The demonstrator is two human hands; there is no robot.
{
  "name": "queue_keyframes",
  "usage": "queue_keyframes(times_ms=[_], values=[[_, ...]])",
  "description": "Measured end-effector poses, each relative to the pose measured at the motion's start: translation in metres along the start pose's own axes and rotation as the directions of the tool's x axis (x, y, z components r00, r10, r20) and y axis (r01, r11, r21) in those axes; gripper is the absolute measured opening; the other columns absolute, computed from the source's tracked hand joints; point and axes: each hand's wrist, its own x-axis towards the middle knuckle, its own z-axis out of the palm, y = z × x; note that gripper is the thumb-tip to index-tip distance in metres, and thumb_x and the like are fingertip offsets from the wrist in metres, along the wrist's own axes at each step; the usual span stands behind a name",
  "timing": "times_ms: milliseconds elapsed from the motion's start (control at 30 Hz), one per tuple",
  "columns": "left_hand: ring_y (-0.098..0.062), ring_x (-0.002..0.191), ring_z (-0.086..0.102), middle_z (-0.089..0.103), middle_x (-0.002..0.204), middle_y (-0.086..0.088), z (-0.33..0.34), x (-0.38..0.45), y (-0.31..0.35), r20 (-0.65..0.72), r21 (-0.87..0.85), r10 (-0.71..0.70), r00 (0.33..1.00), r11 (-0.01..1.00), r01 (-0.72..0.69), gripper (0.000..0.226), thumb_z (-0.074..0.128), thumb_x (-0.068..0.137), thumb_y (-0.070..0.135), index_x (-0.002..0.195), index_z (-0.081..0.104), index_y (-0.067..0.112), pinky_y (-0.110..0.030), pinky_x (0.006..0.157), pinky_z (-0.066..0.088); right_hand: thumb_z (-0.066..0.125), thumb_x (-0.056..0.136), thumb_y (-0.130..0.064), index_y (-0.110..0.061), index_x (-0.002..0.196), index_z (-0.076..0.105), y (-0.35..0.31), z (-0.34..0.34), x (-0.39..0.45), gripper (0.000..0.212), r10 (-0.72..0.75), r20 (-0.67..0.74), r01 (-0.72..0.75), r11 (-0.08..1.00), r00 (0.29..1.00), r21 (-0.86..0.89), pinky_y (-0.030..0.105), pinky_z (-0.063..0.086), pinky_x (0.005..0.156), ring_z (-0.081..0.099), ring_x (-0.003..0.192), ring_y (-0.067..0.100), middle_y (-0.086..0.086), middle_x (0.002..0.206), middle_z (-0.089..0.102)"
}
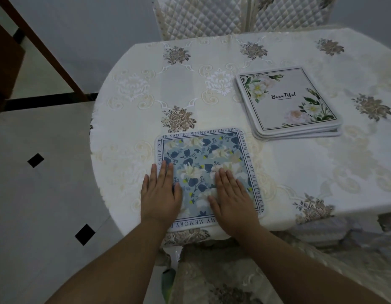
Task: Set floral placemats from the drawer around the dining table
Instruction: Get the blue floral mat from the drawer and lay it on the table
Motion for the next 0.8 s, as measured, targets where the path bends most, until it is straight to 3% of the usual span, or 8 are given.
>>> queue_keyframes(times_ms=[200, 367, 533, 667, 800], values=[[-0.013, 0.153, -0.019, -0.008, 0.169, 0.009, 0.002, -0.001, -0.001, 0.002, 0.001, 0.013, 1.0, 1.0, -0.013, 0.064, 0.012, 0.103, 0.05, 0.162, -0.003, 0.029, -0.043, 0.127, 0.001, 0.013, 0.105, -0.054, -0.019, 0.16, -0.005, 0.064, -0.015, -0.02, 0.068, 0.073, -0.006, -0.073, 0.997, 0.997, -0.006, 0.039, 0.008, 0.126, -0.017, 0.152, 0.009, -0.002, 0.168, -0.009], [-0.019, 0.153, -0.021, -0.012, 0.169, 0.0, -0.006, -0.001, 0.015, 0.042, 0.042, -0.037, 0.998, 0.998, 0.036, 0.066, 0.01, 0.103, 0.047, 0.161, -0.006, 0.021, -0.046, 0.126, -0.004, 0.01, 0.104, -0.052, -0.017, 0.16, -0.003, 0.069, -0.01, -0.021, 0.067, 0.111, -0.031, -0.111, 0.994, 0.993, 0.0, 0.038, 0.006, 0.126, -0.014, 0.153, 0.013, -0.001, 0.168, -0.008], [-0.017, 0.153, -0.02, -0.012, 0.168, -0.002, 0.005, -0.031, 0.088, 0.039, -0.044, 0.24, 0.97, 0.97, -0.239, 0.066, 0.013, 0.106, 0.047, 0.161, -0.005, 0.016, -0.044, 0.126, -0.001, 0.013, 0.105, -0.05, -0.016, 0.16, -0.002, 0.069, -0.008, -0.021, 0.067, 0.113, -0.039, -0.114, 0.993, 0.993, -0.023, 0.038, 0.007, 0.126, -0.012, 0.154, 0.015, 0.001, 0.168, -0.006], [-0.017, 0.154, -0.018, -0.009, 0.169, 0.0, 0.027, -0.039, 0.094, 0.107, 0.033, 0.238, 0.965, 0.97, -0.242, 0.068, 0.012, 0.105, 0.053, 0.161, -0.003, 0.018, -0.045, 0.124, -0.002, 0.017, 0.105, -0.048, -0.013, 0.16, 0.005, 0.069, -0.007, -0.02, 0.067, 0.113, -0.064, -0.115, 0.993, 0.991, -0.027, 0.039, 0.011, 0.126, -0.004, 0.155, 0.018, 0.004, 0.168, 0.001], [-0.014, 0.153, -0.02, -0.011, 0.169, 0.003, 0.023, -0.043, 0.066, 0.07, 0.072, 0.207, 0.976, 0.975, -0.212, 0.069, 0.011, 0.104, 0.056, 0.161, -0.007, 0.021, -0.043, 0.125, -0.002, 0.017, 0.105, -0.049, -0.014, 0.16, 0.002, 0.069, -0.01, -0.02, 0.067, 0.104, -0.056, -0.104, 0.995, 0.993, 0.0, 0.037, 0.006, 0.126, -0.009, 0.154, 0.016, 0.002, 0.168, -0.004]])
